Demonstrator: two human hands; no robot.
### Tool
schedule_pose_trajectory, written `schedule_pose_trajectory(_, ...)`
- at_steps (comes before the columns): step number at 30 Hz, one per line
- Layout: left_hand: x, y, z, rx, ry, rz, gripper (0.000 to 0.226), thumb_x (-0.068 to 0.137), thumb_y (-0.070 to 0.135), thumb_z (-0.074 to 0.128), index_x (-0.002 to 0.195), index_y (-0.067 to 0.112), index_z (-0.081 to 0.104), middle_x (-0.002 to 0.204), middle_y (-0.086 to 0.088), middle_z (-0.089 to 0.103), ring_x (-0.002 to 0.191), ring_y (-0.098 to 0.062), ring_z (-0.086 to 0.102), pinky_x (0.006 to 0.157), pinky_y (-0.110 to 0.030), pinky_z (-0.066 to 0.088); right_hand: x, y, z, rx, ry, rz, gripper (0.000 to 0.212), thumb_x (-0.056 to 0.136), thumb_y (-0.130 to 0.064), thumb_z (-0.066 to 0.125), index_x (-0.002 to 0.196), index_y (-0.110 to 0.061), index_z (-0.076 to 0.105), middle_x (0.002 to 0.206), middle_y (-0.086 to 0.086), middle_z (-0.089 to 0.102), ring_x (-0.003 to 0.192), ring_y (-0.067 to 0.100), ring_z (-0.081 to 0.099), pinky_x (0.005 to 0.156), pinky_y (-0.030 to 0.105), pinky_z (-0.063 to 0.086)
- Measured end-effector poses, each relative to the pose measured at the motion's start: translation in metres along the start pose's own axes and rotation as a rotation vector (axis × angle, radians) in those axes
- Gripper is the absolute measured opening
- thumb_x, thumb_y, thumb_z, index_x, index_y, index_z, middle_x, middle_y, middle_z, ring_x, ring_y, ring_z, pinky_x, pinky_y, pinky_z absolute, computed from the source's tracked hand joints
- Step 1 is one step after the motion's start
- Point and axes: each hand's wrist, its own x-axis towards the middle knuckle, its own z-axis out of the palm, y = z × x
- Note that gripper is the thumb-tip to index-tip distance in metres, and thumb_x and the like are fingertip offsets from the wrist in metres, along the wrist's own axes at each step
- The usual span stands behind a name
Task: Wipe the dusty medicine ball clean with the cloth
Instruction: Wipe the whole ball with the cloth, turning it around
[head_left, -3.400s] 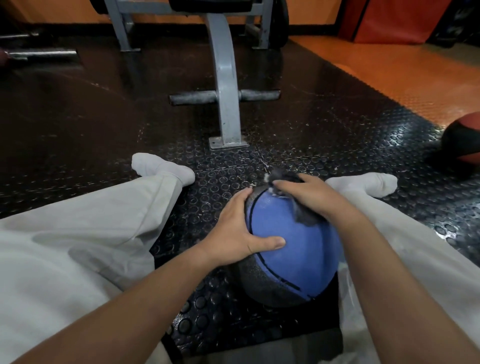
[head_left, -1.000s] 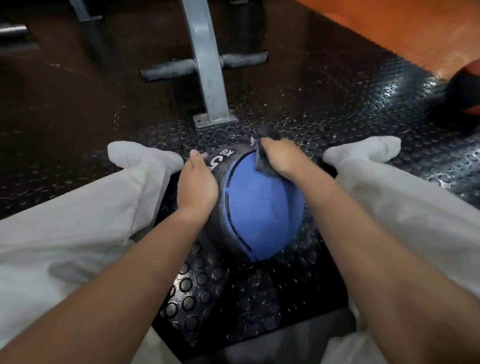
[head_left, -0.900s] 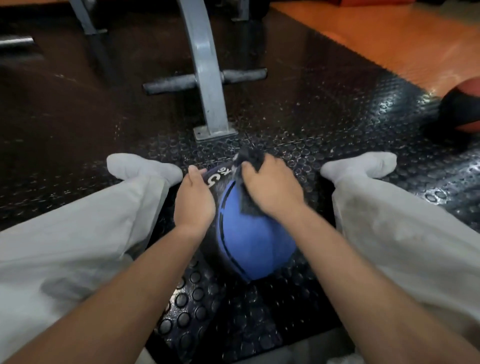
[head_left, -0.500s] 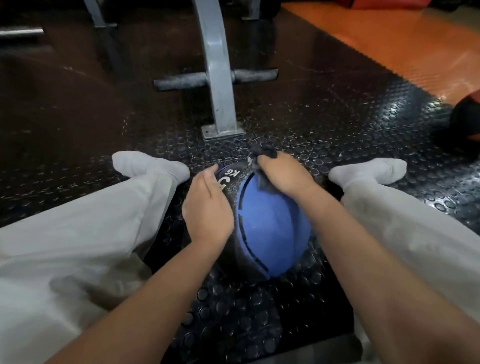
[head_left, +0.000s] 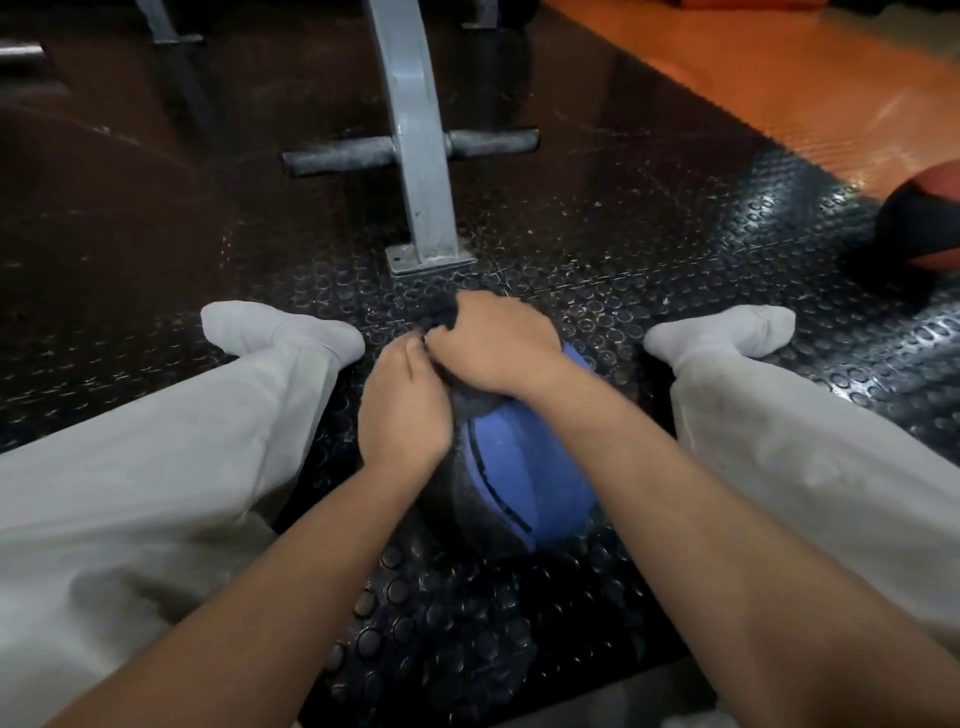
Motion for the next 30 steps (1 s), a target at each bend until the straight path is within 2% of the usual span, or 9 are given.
schedule_pose_trajectory(3, -0.006, -0.013, -0.002, -0.097, 0.038, 0.067, 0.035, 0.101, 0.022, 0.028, 0.098, 0.008, 0.06, 0.108, -0.012, 0.065, 0.106, -0.03, 0.059, 0.097, -0.041, 0.043, -0.02, -0.004, 0.008, -0.047, 0.072, -0.128, 0.038, 0.091, -0.041, 0.044, 0.117, -0.015, 0.054, 0.126, 0.006, 0.057, 0.116, 0.029, 0.05, 0.09, 0.038, 0.036)
schedule_pose_trajectory(8, -0.032, -0.009, -0.003, -0.094, 0.06, 0.174, 0.044, 0.102, 0.027, 0.026, 0.127, 0.016, 0.061, 0.127, 0.011, 0.056, 0.119, 0.002, 0.046, 0.106, -0.015, 0.03, 0.005, 0.028, -0.009, 0.264, -0.093, 0.18, 0.025, 0.091, -0.038, 0.045, 0.092, -0.019, 0.062, 0.108, 0.01, 0.066, 0.097, 0.028, 0.059, 0.077, 0.033, 0.041)
schedule_pose_trajectory(11, -0.025, 0.0, -0.001, -0.053, 0.035, 0.103, 0.04, 0.105, 0.018, 0.027, 0.127, 0.019, 0.061, 0.126, 0.011, 0.055, 0.118, 0.001, 0.044, 0.104, -0.016, 0.029, 0.001, 0.031, -0.01, 0.291, -0.08, 0.167, 0.025, 0.09, -0.035, 0.045, 0.075, -0.02, 0.057, 0.087, 0.003, 0.062, 0.087, 0.026, 0.056, 0.07, 0.033, 0.037)
schedule_pose_trajectory(16, -0.005, -0.011, 0.0, -0.055, -0.005, -0.01, 0.029, 0.101, 0.01, 0.036, 0.079, 0.02, 0.052, 0.084, 0.012, 0.053, 0.094, -0.02, 0.055, 0.079, -0.026, 0.035, -0.042, 0.0, 0.015, 0.017, 0.236, -0.19, 0.024, 0.087, -0.035, 0.048, 0.103, -0.021, 0.06, 0.113, -0.001, 0.063, 0.109, 0.023, 0.051, 0.091, 0.036, 0.035)
schedule_pose_trajectory(19, -0.016, -0.015, -0.003, -0.029, 0.038, 0.103, 0.041, 0.096, 0.022, 0.027, 0.107, 0.008, 0.063, 0.112, -0.009, 0.064, 0.109, -0.027, 0.056, 0.094, -0.029, 0.038, -0.032, 0.01, 0.009, 0.022, 0.143, -0.193, 0.025, 0.087, -0.039, 0.049, 0.103, -0.023, 0.06, 0.115, 0.0, 0.063, 0.111, 0.024, 0.053, 0.091, 0.035, 0.038)
schedule_pose_trajectory(22, -0.025, -0.002, -0.001, -0.023, 0.073, 0.073, 0.042, 0.105, 0.02, 0.025, 0.129, 0.017, 0.06, 0.134, 0.003, 0.057, 0.125, -0.01, 0.046, 0.097, -0.012, 0.026, 0.003, 0.033, -0.007, 0.307, -0.099, 0.138, 0.027, 0.089, -0.043, 0.048, 0.086, -0.021, 0.064, 0.096, 0.003, 0.067, 0.094, 0.026, 0.061, 0.075, 0.032, 0.043)
schedule_pose_trajectory(25, -0.019, 0.007, 0.003, 0.009, 0.06, 0.011, 0.043, 0.105, 0.02, 0.024, 0.132, 0.023, 0.058, 0.139, 0.007, 0.053, 0.13, -0.009, 0.043, 0.101, -0.016, 0.025, 0.022, 0.044, -0.01, 0.411, -0.147, 0.256, 0.033, 0.088, -0.044, 0.045, 0.076, -0.02, 0.063, 0.081, 0.002, 0.064, 0.082, 0.023, 0.06, 0.071, 0.033, 0.043)
schedule_pose_trajectory(27, -0.007, 0.007, 0.001, -0.014, 0.051, -0.042, 0.043, 0.104, 0.02, 0.025, 0.129, 0.023, 0.059, 0.138, 0.004, 0.055, 0.129, -0.013, 0.045, 0.102, -0.023, 0.03, 0.016, 0.034, -0.001, 0.251, -0.045, 0.156, 0.033, 0.087, -0.046, 0.041, 0.081, -0.022, 0.063, 0.084, 0.001, 0.064, 0.084, 0.025, 0.06, 0.074, 0.036, 0.045)
schedule_pose_trajectory(30, 0.004, -0.005, -0.008, -0.102, 0.017, -0.07, 0.031, 0.102, 0.011, 0.034, 0.107, 0.013, 0.064, 0.115, -0.009, 0.064, 0.113, -0.028, 0.055, 0.087, -0.029, 0.038, -0.02, 0.016, 0.015, -0.038, 0.176, -0.187, 0.039, 0.079, -0.048, 0.038, 0.105, -0.03, 0.062, 0.115, -0.002, 0.063, 0.105, 0.027, 0.056, 0.09, 0.04, 0.044)
